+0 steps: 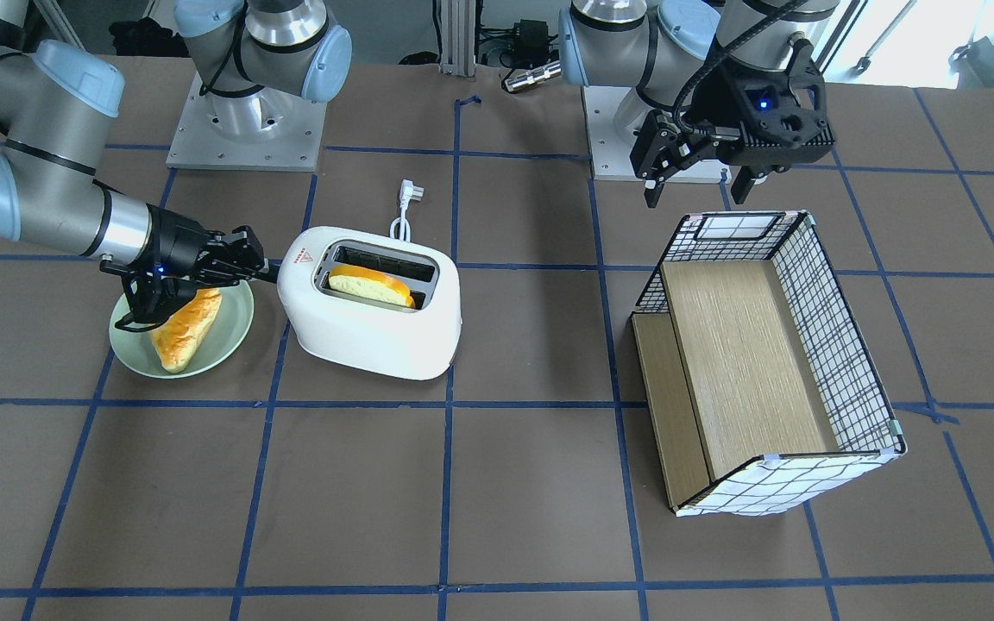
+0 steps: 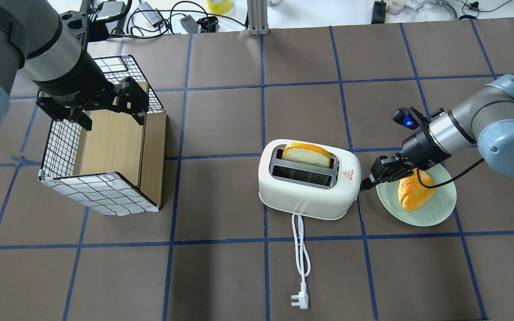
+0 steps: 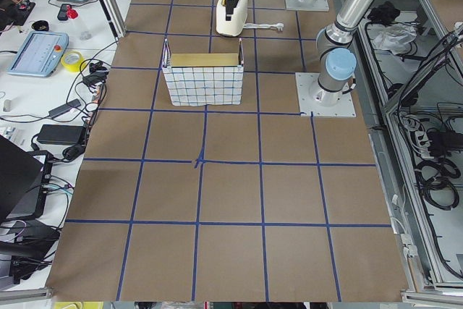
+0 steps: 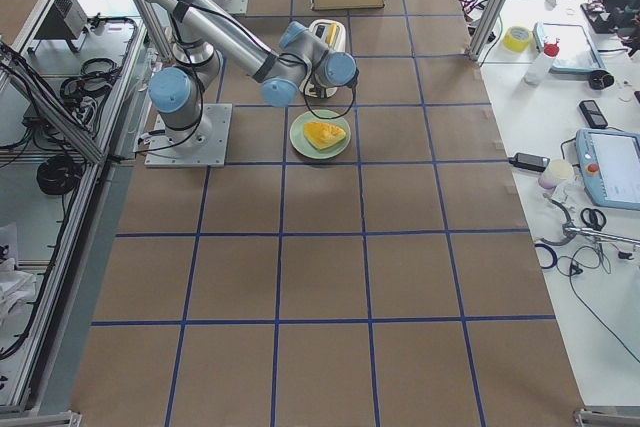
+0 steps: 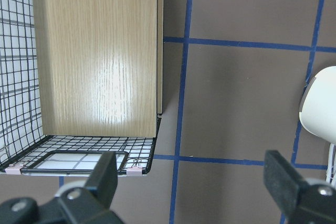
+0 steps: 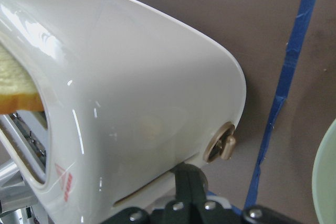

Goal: Press toaster with right arm
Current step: 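Release the lever and lift the right gripper slightly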

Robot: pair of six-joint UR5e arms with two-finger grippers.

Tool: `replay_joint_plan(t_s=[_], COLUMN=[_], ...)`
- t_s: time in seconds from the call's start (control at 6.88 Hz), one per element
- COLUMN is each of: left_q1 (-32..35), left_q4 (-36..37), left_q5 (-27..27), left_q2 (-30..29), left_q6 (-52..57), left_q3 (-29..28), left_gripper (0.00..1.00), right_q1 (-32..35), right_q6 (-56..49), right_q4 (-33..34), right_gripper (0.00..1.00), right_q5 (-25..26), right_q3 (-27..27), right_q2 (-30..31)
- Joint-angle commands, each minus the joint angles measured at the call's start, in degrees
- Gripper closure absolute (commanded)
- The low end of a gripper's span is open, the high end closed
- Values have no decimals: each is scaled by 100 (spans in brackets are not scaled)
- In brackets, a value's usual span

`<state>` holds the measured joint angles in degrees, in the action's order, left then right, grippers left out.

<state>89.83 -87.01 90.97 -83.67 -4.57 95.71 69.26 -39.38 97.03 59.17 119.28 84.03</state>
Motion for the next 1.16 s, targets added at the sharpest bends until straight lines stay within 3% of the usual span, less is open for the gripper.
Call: replay_joint_plan(t_s=[0.0,0.44,0.58,0.87,1.02], left_q1=[0,0,0,0,0], left_q4=[0,0,0,0,0], left_q5=[0,0,0,0,0], left_q2=[0,0,0,0,0], left_q6=[0,0,0,0,0], left_q3=[0,0,0,0,0], left_gripper=[0,0,0,0,0], right_q1=[0,0,9,192,515], right_q6=[-43,87,680,1718,2193], right_q4=[211,502,501,39,-382], right_gripper=[100,100,100,100,100], right_q5=[7,129,347,1014,1722], right_q3=[95,237,123,-708,-1496], right_q2=[-18,43,122,630,659])
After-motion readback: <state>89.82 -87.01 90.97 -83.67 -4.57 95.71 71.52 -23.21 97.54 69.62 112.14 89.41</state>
